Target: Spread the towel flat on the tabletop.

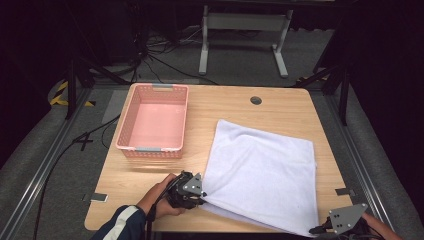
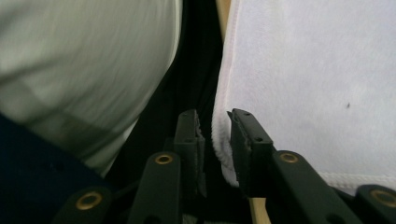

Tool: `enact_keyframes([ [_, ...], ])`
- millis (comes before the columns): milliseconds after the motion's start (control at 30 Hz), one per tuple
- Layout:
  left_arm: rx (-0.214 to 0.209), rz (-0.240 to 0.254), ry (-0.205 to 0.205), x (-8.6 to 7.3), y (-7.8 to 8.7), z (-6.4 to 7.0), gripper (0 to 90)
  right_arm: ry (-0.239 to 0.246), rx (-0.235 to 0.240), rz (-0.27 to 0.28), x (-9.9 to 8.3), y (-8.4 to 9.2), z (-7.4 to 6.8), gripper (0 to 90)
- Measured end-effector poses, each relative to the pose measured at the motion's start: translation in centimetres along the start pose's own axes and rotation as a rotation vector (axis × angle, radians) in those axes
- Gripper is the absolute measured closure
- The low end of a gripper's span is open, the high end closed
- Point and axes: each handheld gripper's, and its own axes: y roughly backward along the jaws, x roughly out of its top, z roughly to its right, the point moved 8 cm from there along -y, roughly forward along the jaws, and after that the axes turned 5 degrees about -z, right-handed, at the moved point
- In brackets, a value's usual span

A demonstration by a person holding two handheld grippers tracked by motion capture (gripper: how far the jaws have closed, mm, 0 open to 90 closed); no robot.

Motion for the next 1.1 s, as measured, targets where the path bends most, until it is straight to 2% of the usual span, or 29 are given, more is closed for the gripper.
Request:
enact_keyframes([
  [33, 0.002, 0.014, 0.036, -0.3, 0.3, -0.1, 73.8, 0.0, 0.0, 0.0, 0.0, 0.0, 0.0, 69.7],
  [67, 0.006, 0.024, 0.058, -0.4, 0.5, -0.1, 62.2, -0.001, -0.001, -0.008, -0.2, 0.1, -0.1, 64.0],
  [100, 0.01, 0.042, 0.077, -0.5, 0.8, -0.2, 55.8, -0.006, -0.008, -0.01, -0.2, 0.2, -0.1, 60.6],
  [133, 0.019, 0.086, 0.111, -0.3, 1.4, -0.4, 42.7, -0.027, -0.04, 0.002, -0.2, 0.6, 0.2, 55.8],
  [167, 0.015, 0.119, 0.127, 0.0, 1.8, -0.4, 37.6, -0.027, -0.051, 0.025, -0.1, 0.9, 0.4, 53.7],
  [200, 0.015, 0.119, 0.127, 0.0, 1.8, -0.4, 36.5, -0.027, -0.051, 0.025, -0.1, 0.9, 0.4, 53.7],
  [233, 0.013, 0.158, 0.138, 0.3, 2.2, -0.5, 36.5, -0.04, -0.057, 0.059, 0.1, 1.4, 0.4, 51.1],
  [267, 0.01, 0.191, 0.154, 0.7, 2.6, -0.5, 33.2, -0.066, -0.081, 0.134, 0.6, 2.4, 0.9, 48.7],
  [300, 0.011, 0.216, 0.161, 1.2, 3.0, -0.6, 33.2, -0.07, -0.107, 0.168, 0.8, 2.9, 1.2, 48.6],
  [333, 0.012, 0.231, 0.169, 1.7, 3.2, -0.8, 33.2, -0.07, -0.107, 0.168, 0.8, 2.9, 1.2, 48.6],
  [367, 0.014, 0.25, 0.164, 2.6, 3.1, -0.8, 33.3, -0.087, -0.155, 0.193, 1.1, 3.3, 1.9, 48.2],
  [400, 0.018, 0.255, 0.16, 3.1, 2.9, -1.0, 33.4, -0.125, -0.221, 0.215, 1.4, 3.9, 3.1, 47.7],
  [433, 0.036, 0.251, 0.172, 3.7, 2.5, -1.3, 33.5, -0.198, -0.321, 0.246, 1.8, 4.5, 5.3, 47.2],
  [467, 0.049, 0.242, 0.171, 4.4, 1.9, -1.7, 34.1, -0.25, -0.368, 0.26, 1.9, 4.8, 6.8, 48.0],
  [500, 0.058, 0.225, 0.171, 5.0, 1.1, -2.0, 34.1, -0.25, -0.368, 0.26, 1.9, 4.8, 6.8, 48.0],
  [533, 0.087, 0.199, 0.161, 5.5, 0.2, -2.5, 36.3, -0.288, -0.409, 0.277, 2.0, 5.1, 8.3, 49.1],
  [567, 0.072, 0.18, 0.167, 6.3, -1.6, -3.3, 41.2, -0.363, -0.486, 0.286, 1.9, 5.3, 11.5, 56.3],
  [600, 0.072, 0.18, 0.167, 6.3, -1.6, -3.3, 43.6, -0.363, -0.486, 0.286, 1.9, 5.3, 11.5, 56.3],
  [667, 0.075, 0.118, 0.14, 6.7, -3.3, -4.3, 45.6, -0.425, -0.549, 0.268, 1.4, 5.0, 14.9, 62.2],
  [733, 0.053, 0.106, 0.116, 7.0, -4.3, -4.8, 51.5, -0.488, -0.581, 0.246, 0.7, 4.5, 18.6, 66.8],
  [767, 0.042, 0.089, 0.119, 7.1, -4.9, -4.9, 51.3, -0.524, -0.593, 0.237, 0.3, 4.3, 20.2, 68.3],
  [800, 0.019, 0.088, 0.114, 7.1, -5.1, -4.9, 51.1, -0.574, -0.575, 0.236, 0.0, 3.8, 22.0, 67.6],
  [833, 0.002, 0.079, 0.115, 7.1, -5.5, -4.7, 51.2, -0.59, -0.573, 0.216, -0.3, 3.5, 23.1, 66.1],
  [867, 0.012, 0.058, 0.112, 7.0, -6.0, -4.7, 51.2, -0.613, -0.591, 0.184, -0.7, 3.1, 24.5, 65.4],
  [900, 0.013, 0.069, 0.111, 7.0, -6.1, -4.6, 50.8, -0.633, -0.61, 0.145, -1.2, 2.7, 26.0, 65.4],
  [967, 0.008, 0.072, 0.118, 7.0, -6.0, -4.4, 50.5, -0.71, -0.6, 0.14, -2.0, 2.1, 28.0, 66.8],
  [1033, 0.006, 0.082, 0.12, 6.8, -6.0, -4.1, 50.4, -0.719, -0.607, 0.114, -2.5, 1.5, 29.5, 66.4],
  [1067, -0.006, 0.077, 0.139, 6.7, -5.9, -3.5, 50.3, -0.728, -0.613, 0.109, -2.6, 1.4, 29.8, 65.7],
  [1100, -0.005, 0.074, 0.133, 6.6, -5.9, -3.3, 50.2, -0.737, -0.616, 0.132, -2.6, 1.3, 30.3, 66.3],
])
